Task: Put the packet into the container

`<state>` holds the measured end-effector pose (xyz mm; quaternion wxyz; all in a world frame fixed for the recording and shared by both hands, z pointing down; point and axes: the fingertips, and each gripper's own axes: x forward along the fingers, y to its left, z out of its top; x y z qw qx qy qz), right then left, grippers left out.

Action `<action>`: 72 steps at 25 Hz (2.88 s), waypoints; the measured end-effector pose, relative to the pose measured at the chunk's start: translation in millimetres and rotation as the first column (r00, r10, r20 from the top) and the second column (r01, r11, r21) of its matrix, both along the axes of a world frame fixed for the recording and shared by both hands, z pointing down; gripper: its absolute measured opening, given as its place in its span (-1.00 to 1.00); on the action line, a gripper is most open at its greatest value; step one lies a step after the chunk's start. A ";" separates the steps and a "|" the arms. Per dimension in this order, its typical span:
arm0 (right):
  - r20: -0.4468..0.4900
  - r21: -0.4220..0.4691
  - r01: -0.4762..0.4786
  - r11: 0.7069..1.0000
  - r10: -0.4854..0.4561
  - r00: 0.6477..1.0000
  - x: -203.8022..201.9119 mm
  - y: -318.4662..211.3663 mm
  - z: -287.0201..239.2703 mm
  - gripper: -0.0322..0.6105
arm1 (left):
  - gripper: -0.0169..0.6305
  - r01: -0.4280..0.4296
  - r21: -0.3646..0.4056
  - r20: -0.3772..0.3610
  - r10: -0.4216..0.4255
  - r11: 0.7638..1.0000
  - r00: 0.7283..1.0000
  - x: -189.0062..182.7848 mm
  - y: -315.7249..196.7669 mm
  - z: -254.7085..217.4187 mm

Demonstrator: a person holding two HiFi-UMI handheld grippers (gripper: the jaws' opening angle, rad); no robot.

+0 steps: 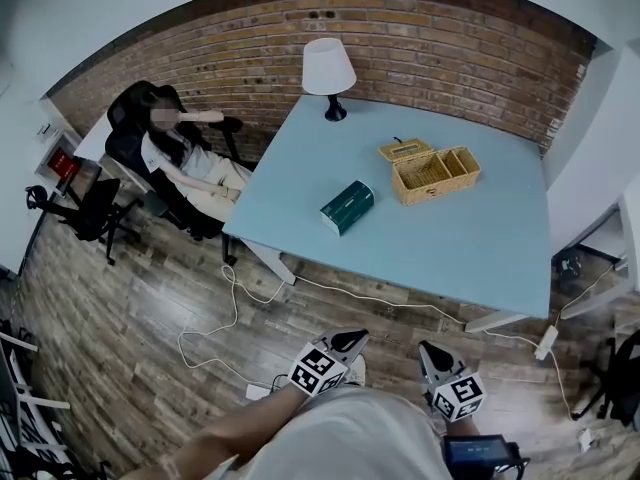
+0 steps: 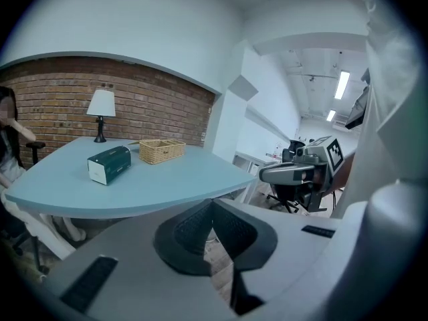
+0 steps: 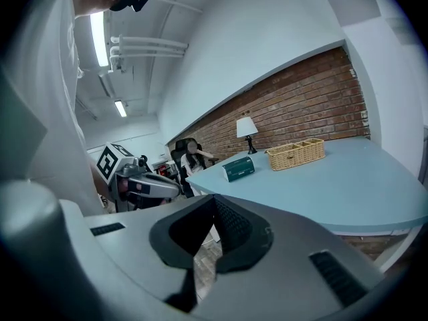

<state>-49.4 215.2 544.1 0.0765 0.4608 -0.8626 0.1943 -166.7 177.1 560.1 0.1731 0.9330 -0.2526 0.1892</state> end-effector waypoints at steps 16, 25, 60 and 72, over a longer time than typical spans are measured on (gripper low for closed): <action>-0.042 -0.012 -0.066 0.998 0.066 0.997 3.3 -68.3 -5.0 -0.87 | -0.91 -0.034 -0.008 -0.015 0.034 0.999 0.999 -5.4 -71.4 0.8; -0.049 -0.040 -0.110 0.993 0.108 0.993 6.8 -87.8 -1.8 -0.87 | -0.91 -0.025 -0.024 -0.013 0.024 0.999 1.000 -13.9 -94.3 5.7; 0.016 -0.034 0.029 0.999 -0.028 0.999 109.3 -242.1 -3.1 -0.87 | -0.91 0.099 -0.037 0.057 -0.097 0.994 0.994 93.5 -226.9 -2.4; 0.030 -0.015 0.054 0.998 -0.054 0.998 127.5 -279.3 -7.3 -0.87 | -0.91 0.144 -0.032 0.080 -0.141 0.989 0.987 105.7 -261.2 -4.2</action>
